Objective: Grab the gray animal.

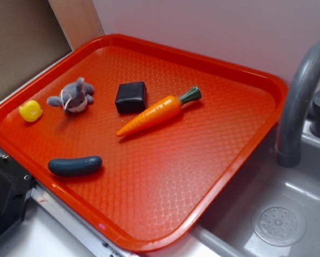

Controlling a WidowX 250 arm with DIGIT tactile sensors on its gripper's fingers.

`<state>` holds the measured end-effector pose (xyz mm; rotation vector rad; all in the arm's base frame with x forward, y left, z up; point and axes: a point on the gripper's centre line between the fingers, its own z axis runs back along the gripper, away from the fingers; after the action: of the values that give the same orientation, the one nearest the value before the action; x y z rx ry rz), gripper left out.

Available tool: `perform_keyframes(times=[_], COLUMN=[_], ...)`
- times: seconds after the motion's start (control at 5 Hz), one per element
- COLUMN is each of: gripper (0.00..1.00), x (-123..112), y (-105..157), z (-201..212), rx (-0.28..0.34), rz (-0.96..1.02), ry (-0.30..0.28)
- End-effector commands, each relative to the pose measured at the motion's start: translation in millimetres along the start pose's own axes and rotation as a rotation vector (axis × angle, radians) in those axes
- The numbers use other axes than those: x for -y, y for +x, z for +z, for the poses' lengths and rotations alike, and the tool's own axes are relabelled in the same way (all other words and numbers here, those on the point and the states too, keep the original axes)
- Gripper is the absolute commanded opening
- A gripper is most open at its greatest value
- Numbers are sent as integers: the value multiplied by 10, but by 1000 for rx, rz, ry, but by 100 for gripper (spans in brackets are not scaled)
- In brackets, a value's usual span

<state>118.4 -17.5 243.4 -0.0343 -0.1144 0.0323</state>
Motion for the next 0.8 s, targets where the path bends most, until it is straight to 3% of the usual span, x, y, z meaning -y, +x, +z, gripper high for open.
perform_keyframes(times=[0.0, 0.2, 0.4, 0.6], gripper=[100, 100, 100, 100], x=[0, -130, -206, -283], y=[0, 107, 215, 427], z=[0, -163, -305, -628], rx=[0, -56, -63, -7], rz=[0, 267, 498, 738], ry=[0, -82, -75, 20])
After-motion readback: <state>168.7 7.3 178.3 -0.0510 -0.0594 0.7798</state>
